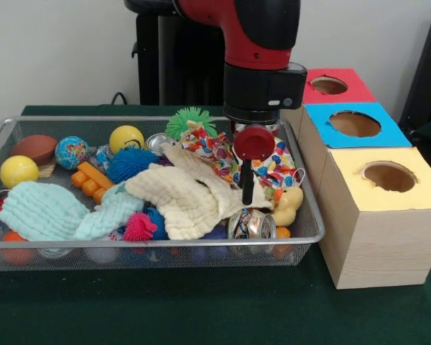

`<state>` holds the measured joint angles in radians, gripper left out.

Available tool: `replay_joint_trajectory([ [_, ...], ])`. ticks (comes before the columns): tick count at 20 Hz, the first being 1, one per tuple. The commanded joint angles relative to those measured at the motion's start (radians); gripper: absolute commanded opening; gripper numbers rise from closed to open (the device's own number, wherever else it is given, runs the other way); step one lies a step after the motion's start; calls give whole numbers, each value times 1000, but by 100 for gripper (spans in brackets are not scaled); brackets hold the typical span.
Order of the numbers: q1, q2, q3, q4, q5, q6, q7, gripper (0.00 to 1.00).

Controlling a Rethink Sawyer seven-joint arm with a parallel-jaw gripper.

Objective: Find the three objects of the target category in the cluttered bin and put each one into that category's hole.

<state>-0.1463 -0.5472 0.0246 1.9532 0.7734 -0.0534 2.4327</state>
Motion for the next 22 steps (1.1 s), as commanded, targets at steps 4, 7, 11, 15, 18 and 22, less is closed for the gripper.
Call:
replay_joint_trajectory([
  [4, 65, -3, 59, -15, 90, 37, 262, 100],
  [7, 105, -12, 28, -20, 127, 62, 271, 100],
  [11, 75, -2, 65, -18, 118, 29, 262, 100],
  [15, 41, 24, 105, -23, 95, -14, 266, 100],
  [18, 29, 26, 114, -21, 87, -22, 262, 100],
  [22, -17, 50, 150, -20, 44, -61, 258, 100],
])
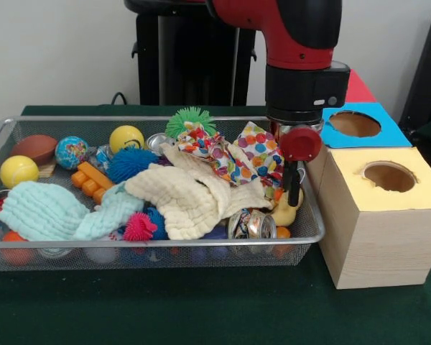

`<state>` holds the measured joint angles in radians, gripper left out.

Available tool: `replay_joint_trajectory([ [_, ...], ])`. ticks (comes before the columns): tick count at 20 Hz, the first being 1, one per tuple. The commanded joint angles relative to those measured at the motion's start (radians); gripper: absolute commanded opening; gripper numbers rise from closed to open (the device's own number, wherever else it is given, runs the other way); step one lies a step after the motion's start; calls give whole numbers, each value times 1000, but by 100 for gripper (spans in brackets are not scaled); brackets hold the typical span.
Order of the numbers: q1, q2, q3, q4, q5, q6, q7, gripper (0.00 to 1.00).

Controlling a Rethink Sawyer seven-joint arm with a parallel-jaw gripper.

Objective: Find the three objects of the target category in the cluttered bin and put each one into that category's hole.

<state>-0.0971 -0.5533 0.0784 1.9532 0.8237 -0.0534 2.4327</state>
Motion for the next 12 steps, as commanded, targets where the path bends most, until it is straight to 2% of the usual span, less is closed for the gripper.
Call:
replay_joint_trajectory([
  [1, -73, 59, 102, -19, -14, -67, 257, 100],
  [12, -112, 110, 138, -29, -67, -128, 268, 100],
])
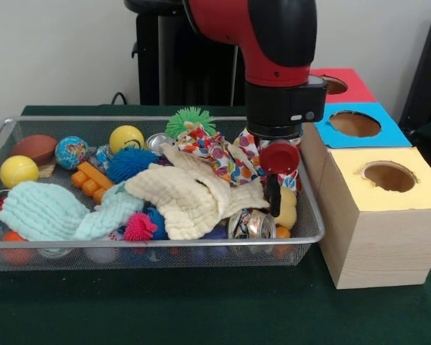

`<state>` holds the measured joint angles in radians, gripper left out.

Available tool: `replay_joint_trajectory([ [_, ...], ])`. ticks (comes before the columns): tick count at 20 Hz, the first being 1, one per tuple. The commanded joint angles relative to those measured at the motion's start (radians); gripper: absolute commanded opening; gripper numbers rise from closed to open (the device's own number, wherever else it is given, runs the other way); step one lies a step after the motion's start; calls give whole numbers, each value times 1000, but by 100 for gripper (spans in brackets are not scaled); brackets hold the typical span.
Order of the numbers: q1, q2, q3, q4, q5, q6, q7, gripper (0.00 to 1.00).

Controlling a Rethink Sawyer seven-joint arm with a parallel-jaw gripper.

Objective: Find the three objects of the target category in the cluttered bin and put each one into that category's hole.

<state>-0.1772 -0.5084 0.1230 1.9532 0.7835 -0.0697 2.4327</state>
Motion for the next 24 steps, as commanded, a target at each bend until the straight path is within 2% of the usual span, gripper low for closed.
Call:
replay_joint_trajectory([
  [1, -30, 66, 94, -29, -28, -113, 269, 100],
  [5, 0, 68, 77, -39, -1, -101, 254, 100],
  [6, 42, 74, 32, -56, 30, -86, 217, 100],
  [8, 75, 79, 0, -66, 57, -92, 208, 100],
  [9, 91, 81, -16, -71, 71, -94, 204, 0],
  [11, 71, 63, 7, -57, 70, -66, 229, 0],
  [19, 99, 47, -9, -60, 105, -50, 224, 0],
  [22, 125, 32, -38, -62, 129, -24, 206, 0],
  [24, 160, 7, -91, -60, 152, 25, 182, 0],
])
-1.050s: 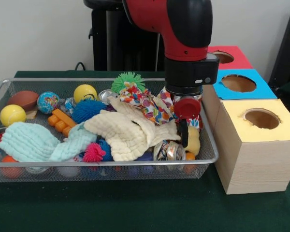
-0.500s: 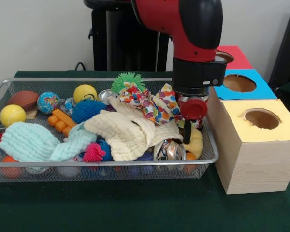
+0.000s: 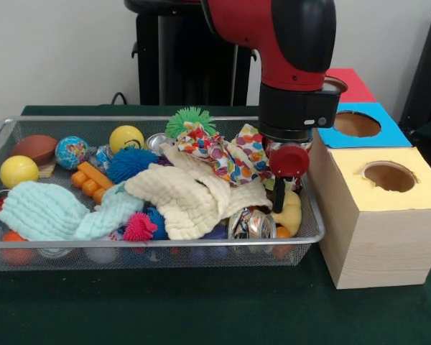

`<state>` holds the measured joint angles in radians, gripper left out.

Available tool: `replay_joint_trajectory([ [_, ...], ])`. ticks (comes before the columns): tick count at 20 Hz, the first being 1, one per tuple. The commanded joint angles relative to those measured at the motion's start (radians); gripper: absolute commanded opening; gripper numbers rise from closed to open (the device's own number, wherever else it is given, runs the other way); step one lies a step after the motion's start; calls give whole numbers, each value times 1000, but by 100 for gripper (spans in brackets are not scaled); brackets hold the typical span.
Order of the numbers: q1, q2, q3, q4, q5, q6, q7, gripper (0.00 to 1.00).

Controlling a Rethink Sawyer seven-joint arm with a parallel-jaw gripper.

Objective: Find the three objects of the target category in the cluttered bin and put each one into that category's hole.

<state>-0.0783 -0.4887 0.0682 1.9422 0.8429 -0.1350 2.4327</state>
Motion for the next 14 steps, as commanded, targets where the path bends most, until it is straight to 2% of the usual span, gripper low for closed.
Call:
replay_joint_trajectory([
  [1, 102, -39, -101, -49, 107, 157, 166, 0],
  [3, 162, -67, -209, -70, 93, 273, 167, 0],
  [6, 219, -97, -346, -124, 2, 455, 215, 0],
  [9, 222, -111, -371, -141, -36, 511, 228, 0],
  [14, 214, -120, -355, -132, -34, 502, 214, 0],
])
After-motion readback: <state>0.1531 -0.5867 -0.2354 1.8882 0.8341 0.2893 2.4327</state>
